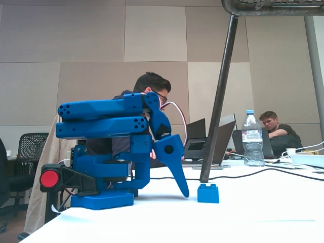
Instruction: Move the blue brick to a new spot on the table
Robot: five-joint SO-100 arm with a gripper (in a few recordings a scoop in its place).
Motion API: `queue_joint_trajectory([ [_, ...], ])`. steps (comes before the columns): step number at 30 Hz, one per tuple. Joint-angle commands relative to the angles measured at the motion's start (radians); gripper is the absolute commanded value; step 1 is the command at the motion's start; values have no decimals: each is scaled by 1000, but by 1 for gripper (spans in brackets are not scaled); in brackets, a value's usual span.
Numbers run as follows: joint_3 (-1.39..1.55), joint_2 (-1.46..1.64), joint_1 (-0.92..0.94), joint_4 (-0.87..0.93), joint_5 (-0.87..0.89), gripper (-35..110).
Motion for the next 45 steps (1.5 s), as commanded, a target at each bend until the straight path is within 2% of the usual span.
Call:
queue_joint_trajectory([
  [1, -147, -127, 3, -58, 23, 1],
  [6, -344, -472, 75, -150, 35, 4],
  [10, -485, -680, 152, -187, 9, 12],
  [17, -514, -787, 233, -290, -44, 28],
  [27, -503, -965, 242, -383, -18, 31],
  [32, -503, -1043, 241, -414, -12, 26],
  [38, -489, -1071, 236, -446, 15, 3],
  [45, -497, -914, 304, -357, 61, 1],
])
